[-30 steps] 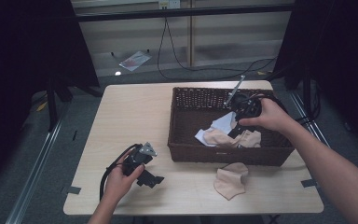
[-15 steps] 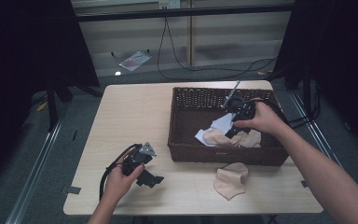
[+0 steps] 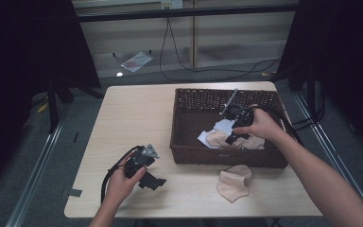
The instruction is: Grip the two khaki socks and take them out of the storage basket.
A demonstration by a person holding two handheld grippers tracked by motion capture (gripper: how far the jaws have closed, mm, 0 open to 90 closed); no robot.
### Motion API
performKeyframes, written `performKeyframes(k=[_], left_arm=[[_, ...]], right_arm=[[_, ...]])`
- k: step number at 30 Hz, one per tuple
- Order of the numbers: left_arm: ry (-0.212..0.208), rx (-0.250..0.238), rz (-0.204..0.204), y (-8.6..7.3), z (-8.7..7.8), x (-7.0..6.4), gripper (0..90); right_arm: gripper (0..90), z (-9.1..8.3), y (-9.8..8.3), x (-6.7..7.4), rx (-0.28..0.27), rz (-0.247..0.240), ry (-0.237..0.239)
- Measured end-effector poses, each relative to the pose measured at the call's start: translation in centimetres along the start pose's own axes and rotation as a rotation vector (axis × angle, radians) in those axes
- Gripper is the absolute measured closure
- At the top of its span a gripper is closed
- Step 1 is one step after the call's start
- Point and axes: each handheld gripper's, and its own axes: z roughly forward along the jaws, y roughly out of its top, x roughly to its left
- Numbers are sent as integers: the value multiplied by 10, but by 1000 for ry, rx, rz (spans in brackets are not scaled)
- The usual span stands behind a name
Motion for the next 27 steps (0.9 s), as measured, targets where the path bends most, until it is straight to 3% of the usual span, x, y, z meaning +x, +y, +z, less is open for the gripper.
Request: performKeyframes(k=[3, 4, 15, 19, 20, 21, 23, 27], left_arm=[[3, -2, -5, 0, -1, 0, 27], [2, 22, 26, 0, -3, 2, 27], [2, 18, 26, 0, -3, 2, 27], [1, 18, 28, 0, -3, 2, 27], [3, 20, 24, 0, -3, 2, 27], [5, 20, 25, 0, -3, 3, 27], [4, 18, 23, -1, -4, 3, 27], [4, 17, 27, -1, -4, 3, 27]], right_arm=[[302, 3, 1, 0, -4, 6, 3], [309, 5, 1, 0, -5, 16, 10], [430, 18, 3, 2, 36, 18, 6], [595, 21, 3, 3, 34, 24, 2], [651, 20, 3, 2, 31, 27, 1], [762, 20, 3, 3, 15, 10, 12], [849, 19, 3, 3, 5, 12, 21], [883, 13, 3, 4, -19, 18, 42]])
